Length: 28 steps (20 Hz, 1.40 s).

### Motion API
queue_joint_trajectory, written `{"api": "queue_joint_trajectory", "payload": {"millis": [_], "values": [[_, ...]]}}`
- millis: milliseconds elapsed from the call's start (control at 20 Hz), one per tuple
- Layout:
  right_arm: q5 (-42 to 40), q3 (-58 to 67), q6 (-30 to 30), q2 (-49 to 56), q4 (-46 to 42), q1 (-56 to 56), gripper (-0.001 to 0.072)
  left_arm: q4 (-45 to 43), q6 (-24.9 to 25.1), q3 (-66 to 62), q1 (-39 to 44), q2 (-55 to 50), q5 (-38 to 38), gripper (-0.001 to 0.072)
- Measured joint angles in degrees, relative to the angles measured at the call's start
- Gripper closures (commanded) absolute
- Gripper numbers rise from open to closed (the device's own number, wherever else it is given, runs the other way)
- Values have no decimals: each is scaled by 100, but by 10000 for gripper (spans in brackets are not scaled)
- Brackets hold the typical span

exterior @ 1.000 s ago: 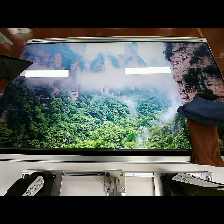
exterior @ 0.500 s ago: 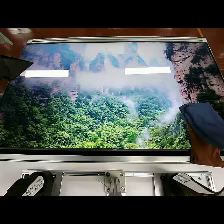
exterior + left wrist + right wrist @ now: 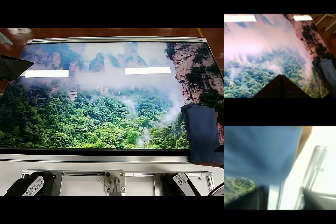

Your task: Fold the shirts.

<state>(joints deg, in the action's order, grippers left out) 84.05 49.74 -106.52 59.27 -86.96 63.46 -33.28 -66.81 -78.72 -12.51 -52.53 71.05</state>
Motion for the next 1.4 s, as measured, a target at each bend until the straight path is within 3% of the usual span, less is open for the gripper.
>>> {"api": "queue_joint_trajectory", "payload": {"millis": [200, 350, 450, 550, 600, 650, 700, 950, 1400], "values": [[-249, 380, 341, -70, -85, -11, 21, 0, 2, 0, 4, -31, -50, 665], [-872, 1193, 479, -90, 505, -142, 20, -278, -214, -2, 205, -177, -323, 666], [-1447, 1685, 682, -96, 957, -623, 21, -1003, -621, -4, 658, -402, -498, 666], [-1757, 1996, 1025, -94, 1143, -1510, 20, -2170, -1329, -50, 1364, -780, -507, 659], [-1746, 2094, 1152, -70, 1091, -2063, 19, -2809, -1722, -107, 1766, -1019, -409, 467], [-1670, 2157, 1228, -22, 964, -2577, 18, -3353, -2022, -190, 2133, -1263, -273, 166], [-1493, 2203, 1233, 57, 817, -3058, 18, -3845, -2273, -302, 2505, -1547, -101, 110], [-422, 2308, 1228, 601, 358, -4599, 19, -5340, -2889, -848, 3593, -2686, 894, 114], [22, 2330, 1228, 835, 254, -5215, 19, -5858, -3086, -1021, 3884, -3101, 1268, 114]]}}
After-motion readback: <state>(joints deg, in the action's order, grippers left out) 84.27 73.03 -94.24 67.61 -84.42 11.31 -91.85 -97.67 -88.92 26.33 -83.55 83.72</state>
